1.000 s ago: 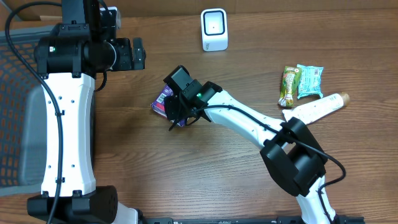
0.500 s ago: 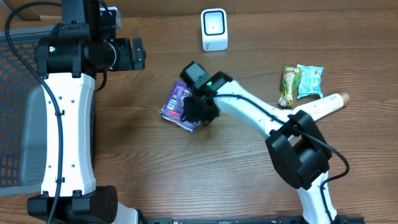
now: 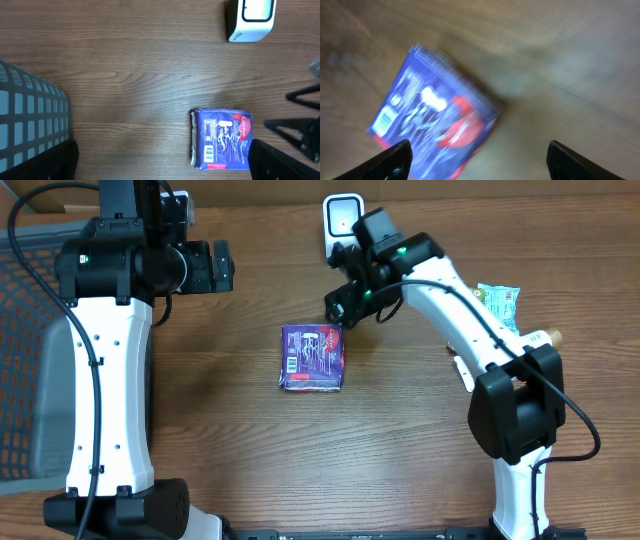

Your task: Scan the item barcode

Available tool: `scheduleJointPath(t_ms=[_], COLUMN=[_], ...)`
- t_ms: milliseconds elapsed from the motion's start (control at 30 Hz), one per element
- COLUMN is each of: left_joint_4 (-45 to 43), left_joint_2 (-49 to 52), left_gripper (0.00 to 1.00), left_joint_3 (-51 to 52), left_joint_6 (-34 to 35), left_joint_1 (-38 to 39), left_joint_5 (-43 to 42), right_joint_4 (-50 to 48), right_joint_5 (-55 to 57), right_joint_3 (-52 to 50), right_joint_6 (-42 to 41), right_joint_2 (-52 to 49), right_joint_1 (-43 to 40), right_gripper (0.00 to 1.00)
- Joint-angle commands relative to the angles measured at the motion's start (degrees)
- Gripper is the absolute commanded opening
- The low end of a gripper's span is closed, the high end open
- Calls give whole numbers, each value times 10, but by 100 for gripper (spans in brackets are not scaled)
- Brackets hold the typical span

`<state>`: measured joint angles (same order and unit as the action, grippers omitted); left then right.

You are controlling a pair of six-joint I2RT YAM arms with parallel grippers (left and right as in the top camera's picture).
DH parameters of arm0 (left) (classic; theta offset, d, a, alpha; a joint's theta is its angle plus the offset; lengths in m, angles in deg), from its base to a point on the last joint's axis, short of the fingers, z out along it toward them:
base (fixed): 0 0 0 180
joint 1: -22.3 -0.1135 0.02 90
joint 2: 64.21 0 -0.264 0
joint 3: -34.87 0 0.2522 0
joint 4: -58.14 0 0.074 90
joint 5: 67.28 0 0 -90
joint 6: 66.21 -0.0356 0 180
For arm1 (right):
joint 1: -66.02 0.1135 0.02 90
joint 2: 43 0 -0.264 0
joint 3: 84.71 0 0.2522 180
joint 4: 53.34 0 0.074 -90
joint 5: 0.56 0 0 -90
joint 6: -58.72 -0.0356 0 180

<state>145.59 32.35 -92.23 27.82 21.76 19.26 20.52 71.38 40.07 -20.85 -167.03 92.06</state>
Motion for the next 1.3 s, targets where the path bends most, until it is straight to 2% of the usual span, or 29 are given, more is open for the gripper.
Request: scheduleJointPath(t_ms=[0, 67, 267, 467, 633, 767, 800, 900, 1000, 1200, 1267], left_joint_4=[-2, -2, -2, -2, -2, -2, -2, -2, -2, -2, -2], left_joint_2=[1, 1, 1, 1, 1, 1, 1, 1, 1, 1, 1], left_gripper=[100, 99, 99, 100, 100, 99, 100, 99, 99, 100, 100], left_joint_3=[-3, -3, -3, -3, -3, -3, -3, -3, -3, -3, -3], left_joint_6=[-13, -13, -13, -13, -13, -13, -13, -13, -13, -13, -13], left_joint_1=[-2, -2, -2, -2, -2, -2, -2, -2, -2, -2, -2], left_joint_5=[-5, -5, -5, -5, -5, -5, -5, -5, -5, -5, -5], right_joint_4=[-20, -26, -37, 18, 93, 163, 178, 225, 251, 236, 237], right_joint_5=[-59, -82, -132, -151, -150, -151, -152, -165, -158, -58, -32], right_joint_3=[1, 1, 1, 0, 0, 0, 0, 0, 0, 37, 64], right_joint_6=[143, 172, 185, 129, 85, 28, 20, 24, 82, 75, 76], right_joint_2=[-29, -47, -78, -82, -82, -82, -82, -82, -81, -81, -81], right_joint_1=[-7, -5, 6, 10, 2, -4, -4, 3, 14, 7, -1], right_gripper=[87, 85, 79, 56, 29, 18, 19, 31, 37, 50, 59])
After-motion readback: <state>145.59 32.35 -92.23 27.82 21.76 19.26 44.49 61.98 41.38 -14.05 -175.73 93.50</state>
